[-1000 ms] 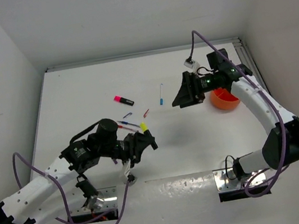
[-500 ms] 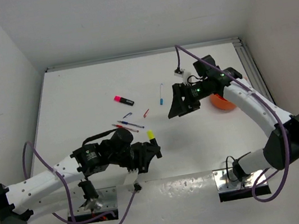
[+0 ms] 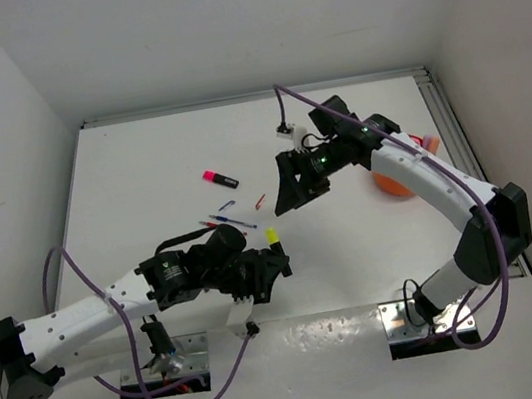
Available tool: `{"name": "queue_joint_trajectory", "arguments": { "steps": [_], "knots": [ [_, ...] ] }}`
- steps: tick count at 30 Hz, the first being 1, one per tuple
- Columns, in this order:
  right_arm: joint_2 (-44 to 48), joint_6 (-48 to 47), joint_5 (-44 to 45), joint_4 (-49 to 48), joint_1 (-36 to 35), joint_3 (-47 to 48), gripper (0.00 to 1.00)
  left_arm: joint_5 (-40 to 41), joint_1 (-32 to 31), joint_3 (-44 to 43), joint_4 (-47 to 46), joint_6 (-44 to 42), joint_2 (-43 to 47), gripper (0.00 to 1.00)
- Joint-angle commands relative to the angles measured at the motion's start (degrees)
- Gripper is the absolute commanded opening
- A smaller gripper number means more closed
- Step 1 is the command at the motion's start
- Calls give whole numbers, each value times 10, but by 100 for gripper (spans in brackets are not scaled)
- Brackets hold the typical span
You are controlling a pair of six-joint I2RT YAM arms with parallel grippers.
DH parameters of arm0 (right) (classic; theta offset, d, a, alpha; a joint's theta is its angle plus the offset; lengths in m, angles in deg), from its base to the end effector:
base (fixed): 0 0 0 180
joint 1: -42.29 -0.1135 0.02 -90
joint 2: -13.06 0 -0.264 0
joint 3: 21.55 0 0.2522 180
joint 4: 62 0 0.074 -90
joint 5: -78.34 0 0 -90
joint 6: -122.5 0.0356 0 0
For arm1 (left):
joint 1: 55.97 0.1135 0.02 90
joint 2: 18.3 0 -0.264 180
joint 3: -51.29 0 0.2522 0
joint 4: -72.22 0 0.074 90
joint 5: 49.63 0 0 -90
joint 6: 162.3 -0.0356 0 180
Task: Sort the stationery into containers
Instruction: Place the pen in the storage box.
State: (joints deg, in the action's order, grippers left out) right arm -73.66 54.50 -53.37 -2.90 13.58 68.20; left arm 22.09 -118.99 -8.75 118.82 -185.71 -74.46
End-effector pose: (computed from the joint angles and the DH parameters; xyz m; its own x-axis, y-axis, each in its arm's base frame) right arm 0.2630 0.1711 0.3069 -0.9311 -0.1911 -0.3107 -0.3619 0.5910 0.7210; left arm 0.0825 -0.1867 0.2767 0.9948 -0.0333 0.0966 -0.0953 -0.6444 0.7587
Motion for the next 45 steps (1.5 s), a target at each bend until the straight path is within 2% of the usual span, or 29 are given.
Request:
{"name": "queue_joint_trajectory", "arguments": {
  "steps": [1,5,14,21,24,27,28,31,32,33,34,36,37,38,39,43,44,45],
  "knots": [
    [-12,-23,11,1,-27,43,73,0,-8,-23,-10,-78,-1,0],
    [-24,-35,24,8,-62,51,73,4,-9,-29,0,-74,-5,0],
    [-53,-37,42,17,-82,66,71,13,-7,-29,3,-67,-6,0],
    [-64,-43,41,20,-107,65,52,25,-3,-22,-6,-65,-13,0],
    [-64,-44,38,18,-113,66,40,29,-2,-21,-8,-62,-15,0],
    [-61,-48,35,18,-116,64,24,33,1,-21,-8,-55,-19,0],
    [-60,-49,35,19,-117,63,15,33,4,-21,-8,-53,-21,0],
    [-55,-55,37,19,-117,63,4,34,4,-9,-22,-39,-18,16],
    [-53,-55,40,19,-117,64,0,34,4,-7,-29,-37,-15,29],
    [-52,-56,44,19,-117,64,0,33,4,-5,-33,-33,-14,37],
    [-50,-57,44,19,-117,65,0,33,4,-3,-34,-29,-14,51],
    [-49,-64,47,19,-117,70,0,35,4,-2,-42,-24,-12,63],
    [-46,-66,56,19,-116,73,0,35,3,0,-45,-13,-11,83],
    [-45,-70,59,22,-116,76,0,33,3,1,-51,-10,-8,89],
    [-44,-76,63,24,-113,79,0,31,4,1,-52,-4,-5,100],
    [-40,-85,79,27,-69,86,0,12,1,-5,-57,50,16,100],
    [-36,-86,78,31,-33,87,0,7,-1,-10,-71,80,24,100],
    [-32,-87,77,31,-14,92,0,10,-7,-15,-82,164,26,100]
  ]
}}
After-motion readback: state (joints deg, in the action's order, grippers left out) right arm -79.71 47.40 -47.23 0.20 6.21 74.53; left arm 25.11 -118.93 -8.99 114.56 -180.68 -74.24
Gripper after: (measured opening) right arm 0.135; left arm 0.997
